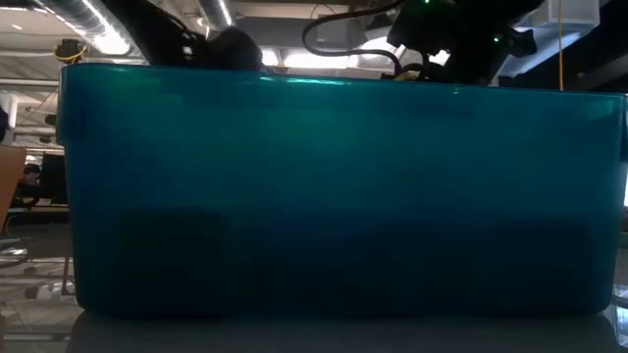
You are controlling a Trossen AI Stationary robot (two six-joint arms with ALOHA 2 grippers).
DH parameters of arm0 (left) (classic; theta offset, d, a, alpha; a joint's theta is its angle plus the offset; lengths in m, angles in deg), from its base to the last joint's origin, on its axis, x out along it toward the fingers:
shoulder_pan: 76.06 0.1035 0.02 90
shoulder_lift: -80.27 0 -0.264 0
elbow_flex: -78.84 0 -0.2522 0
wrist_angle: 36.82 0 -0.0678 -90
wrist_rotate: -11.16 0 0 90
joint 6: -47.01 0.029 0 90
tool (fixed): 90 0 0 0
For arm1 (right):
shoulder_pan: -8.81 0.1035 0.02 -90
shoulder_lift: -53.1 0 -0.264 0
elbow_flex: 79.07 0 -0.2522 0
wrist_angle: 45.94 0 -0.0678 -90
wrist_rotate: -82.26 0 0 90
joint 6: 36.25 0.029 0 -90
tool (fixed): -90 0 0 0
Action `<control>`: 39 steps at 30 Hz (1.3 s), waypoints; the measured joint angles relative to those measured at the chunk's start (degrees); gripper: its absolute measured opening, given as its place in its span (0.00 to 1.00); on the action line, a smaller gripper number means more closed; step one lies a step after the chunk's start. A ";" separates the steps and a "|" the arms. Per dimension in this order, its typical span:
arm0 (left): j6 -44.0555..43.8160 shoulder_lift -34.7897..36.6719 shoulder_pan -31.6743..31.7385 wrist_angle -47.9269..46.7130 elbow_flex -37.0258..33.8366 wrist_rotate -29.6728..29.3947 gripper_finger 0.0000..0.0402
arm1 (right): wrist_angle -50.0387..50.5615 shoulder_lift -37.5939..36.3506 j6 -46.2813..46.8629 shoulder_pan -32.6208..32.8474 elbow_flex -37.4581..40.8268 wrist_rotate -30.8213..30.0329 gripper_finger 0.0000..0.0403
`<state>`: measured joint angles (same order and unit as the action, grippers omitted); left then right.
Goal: Sort blocks by size
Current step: Put the blue cube block into the blue bin
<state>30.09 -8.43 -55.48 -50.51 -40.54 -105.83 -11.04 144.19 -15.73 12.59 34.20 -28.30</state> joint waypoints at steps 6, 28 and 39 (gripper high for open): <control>3.90 -8.97 4.93 -0.04 7.83 0.09 0.51 | -2.10 0.00 -1.27 -0.03 0.51 0.00 0.66; 4.04 -23.36 13.92 -5.12 19.15 10.91 0.51 | -3.54 0.00 -1.42 -0.02 0.53 0.17 0.66; 4.01 -16.36 8.15 -24.11 18.75 11.58 0.51 | -3.38 0.00 -1.42 -0.02 0.55 0.66 0.66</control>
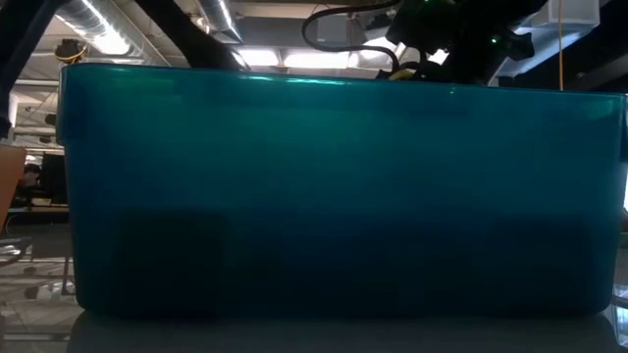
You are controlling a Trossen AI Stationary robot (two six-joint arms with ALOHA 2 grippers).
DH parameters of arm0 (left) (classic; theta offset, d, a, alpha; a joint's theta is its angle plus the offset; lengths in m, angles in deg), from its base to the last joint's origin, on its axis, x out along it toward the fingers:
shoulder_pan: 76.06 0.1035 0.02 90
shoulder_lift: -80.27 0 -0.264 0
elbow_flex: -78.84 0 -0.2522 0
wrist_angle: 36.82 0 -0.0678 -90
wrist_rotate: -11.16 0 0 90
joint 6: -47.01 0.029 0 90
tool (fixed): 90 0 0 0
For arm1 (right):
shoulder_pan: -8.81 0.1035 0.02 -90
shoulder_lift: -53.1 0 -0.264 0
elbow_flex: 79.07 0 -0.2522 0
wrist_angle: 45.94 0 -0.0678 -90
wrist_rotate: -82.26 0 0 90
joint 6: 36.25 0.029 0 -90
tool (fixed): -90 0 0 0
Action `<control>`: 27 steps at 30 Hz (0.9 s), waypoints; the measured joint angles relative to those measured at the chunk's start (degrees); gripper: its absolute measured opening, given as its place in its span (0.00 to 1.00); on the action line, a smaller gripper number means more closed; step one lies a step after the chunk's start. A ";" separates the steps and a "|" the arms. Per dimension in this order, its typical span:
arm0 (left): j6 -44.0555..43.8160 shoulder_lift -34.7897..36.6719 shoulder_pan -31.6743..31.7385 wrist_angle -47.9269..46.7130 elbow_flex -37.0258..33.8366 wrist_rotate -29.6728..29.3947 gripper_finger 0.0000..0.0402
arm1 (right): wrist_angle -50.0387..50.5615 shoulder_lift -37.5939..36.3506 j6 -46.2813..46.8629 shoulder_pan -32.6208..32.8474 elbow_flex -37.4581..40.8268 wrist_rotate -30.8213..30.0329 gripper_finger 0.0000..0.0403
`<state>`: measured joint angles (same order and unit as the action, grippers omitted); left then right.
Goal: Sort blocks by size
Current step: Put the blue cube block into the blue bin
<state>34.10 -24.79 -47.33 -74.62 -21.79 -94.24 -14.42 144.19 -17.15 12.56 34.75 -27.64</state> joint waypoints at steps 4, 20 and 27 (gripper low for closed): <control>-0.02 1.81 -4.40 -7.34 0.00 -0.17 0.51 | 0.01 0.00 0.00 0.00 0.00 0.00 0.66; 4.61 9.10 -16.35 -2.04 -6.63 -6.56 0.51 | 0.04 0.00 0.04 0.00 0.00 0.04 0.66; 7.19 8.88 -12.48 9.56 -14.30 -5.65 0.51 | -0.13 0.00 0.04 0.00 0.00 0.07 0.66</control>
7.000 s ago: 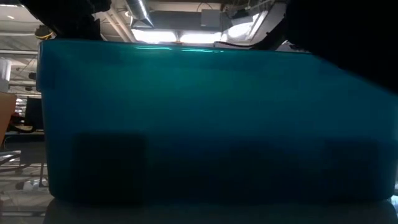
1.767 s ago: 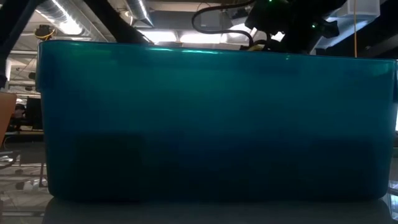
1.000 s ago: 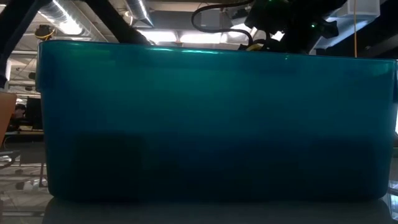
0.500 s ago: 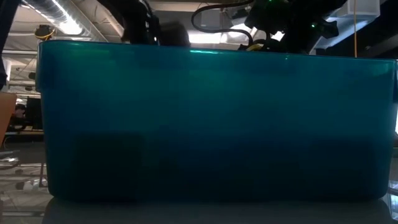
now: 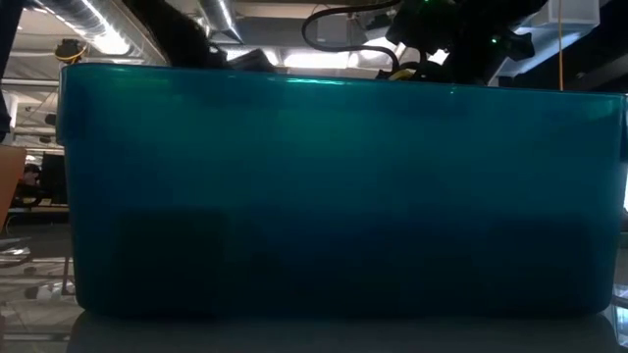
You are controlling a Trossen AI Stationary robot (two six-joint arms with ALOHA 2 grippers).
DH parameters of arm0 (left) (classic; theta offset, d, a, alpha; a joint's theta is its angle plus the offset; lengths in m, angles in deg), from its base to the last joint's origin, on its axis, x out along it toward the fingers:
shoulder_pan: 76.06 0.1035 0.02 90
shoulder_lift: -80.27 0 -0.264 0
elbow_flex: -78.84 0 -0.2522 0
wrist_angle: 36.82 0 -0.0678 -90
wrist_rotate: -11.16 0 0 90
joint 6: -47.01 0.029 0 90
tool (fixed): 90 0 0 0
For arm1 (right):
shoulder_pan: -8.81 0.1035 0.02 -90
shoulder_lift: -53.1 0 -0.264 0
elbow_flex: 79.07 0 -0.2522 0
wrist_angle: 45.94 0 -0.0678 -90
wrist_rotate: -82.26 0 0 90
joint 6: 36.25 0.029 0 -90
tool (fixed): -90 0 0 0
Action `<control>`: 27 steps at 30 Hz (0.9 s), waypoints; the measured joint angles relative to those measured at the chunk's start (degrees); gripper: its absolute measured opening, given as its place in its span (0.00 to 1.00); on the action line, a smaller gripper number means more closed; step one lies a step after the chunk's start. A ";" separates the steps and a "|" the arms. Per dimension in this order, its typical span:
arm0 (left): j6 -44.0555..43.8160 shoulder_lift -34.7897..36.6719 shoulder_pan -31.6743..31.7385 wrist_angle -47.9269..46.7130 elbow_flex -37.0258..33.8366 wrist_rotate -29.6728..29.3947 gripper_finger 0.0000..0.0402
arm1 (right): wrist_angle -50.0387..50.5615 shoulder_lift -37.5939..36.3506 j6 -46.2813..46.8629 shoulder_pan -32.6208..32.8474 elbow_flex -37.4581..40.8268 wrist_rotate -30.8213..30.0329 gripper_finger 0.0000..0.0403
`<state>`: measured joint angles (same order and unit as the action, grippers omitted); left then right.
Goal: Sort blocks by size
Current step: Put the blue cube block into the blue bin
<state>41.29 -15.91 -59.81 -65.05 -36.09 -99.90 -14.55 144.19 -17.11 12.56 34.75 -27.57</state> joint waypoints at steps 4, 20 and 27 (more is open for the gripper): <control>-0.10 -0.02 2.31 4.31 -2.70 4.81 0.51 | -0.28 0.00 0.00 0.00 0.00 0.00 0.66; 3.51 -0.02 4.90 12.16 -7.89 13.30 0.30 | -0.98 0.00 -0.08 0.00 0.00 -0.02 0.66; 6.25 0.79 2.95 15.96 -7.46 13.29 0.30 | -1.07 0.00 -1.83 0.00 0.00 -0.03 0.66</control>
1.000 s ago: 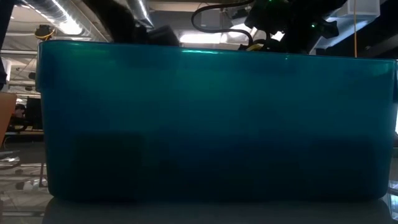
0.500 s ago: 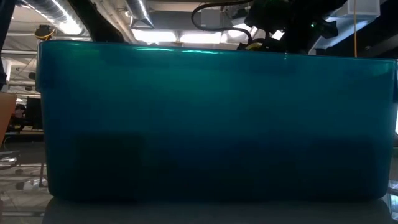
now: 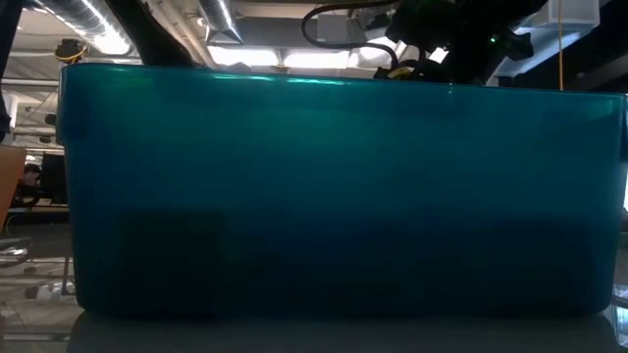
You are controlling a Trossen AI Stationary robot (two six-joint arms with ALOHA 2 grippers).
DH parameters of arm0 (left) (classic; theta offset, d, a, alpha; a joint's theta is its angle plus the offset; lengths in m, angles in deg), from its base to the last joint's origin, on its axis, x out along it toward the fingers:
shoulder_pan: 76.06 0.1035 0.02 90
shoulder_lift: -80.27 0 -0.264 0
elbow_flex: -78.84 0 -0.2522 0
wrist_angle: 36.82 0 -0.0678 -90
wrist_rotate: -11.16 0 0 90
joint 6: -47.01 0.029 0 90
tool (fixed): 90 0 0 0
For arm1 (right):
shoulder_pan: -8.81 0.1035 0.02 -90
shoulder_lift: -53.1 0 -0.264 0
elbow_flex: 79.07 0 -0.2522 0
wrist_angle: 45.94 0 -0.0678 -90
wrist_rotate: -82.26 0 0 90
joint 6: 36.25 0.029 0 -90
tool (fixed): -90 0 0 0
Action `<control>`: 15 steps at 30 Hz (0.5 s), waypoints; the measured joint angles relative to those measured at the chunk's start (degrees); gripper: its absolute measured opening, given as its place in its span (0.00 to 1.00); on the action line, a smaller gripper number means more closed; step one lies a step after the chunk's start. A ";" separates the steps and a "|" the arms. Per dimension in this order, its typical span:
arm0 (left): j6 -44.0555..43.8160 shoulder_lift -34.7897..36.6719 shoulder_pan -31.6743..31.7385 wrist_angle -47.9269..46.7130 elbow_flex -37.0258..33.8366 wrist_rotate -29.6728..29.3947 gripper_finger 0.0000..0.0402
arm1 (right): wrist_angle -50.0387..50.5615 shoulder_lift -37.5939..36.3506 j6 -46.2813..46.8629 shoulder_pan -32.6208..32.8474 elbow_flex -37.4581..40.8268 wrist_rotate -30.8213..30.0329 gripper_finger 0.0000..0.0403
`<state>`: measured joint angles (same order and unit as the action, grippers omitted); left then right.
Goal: Sort blocks by size
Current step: Put the blue cube block into the blue bin
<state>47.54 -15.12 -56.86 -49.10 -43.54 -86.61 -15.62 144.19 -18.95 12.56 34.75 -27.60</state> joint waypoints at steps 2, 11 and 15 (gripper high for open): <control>-0.23 1.53 -1.69 -0.78 0.41 0.19 0.32 | 0.03 0.00 -0.19 0.00 0.00 0.00 0.66; -7.88 12.47 -15.96 -3.60 0.83 7.46 0.31 | -0.09 0.00 -1.16 0.00 0.00 -0.02 0.66; -11.17 14.50 -23.75 -2.22 0.83 7.65 0.33 | -0.12 0.00 -1.20 0.00 0.00 0.00 0.66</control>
<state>36.36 -0.63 -80.61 -51.32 -42.71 -78.97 -15.74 144.19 -20.15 12.56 34.75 -27.60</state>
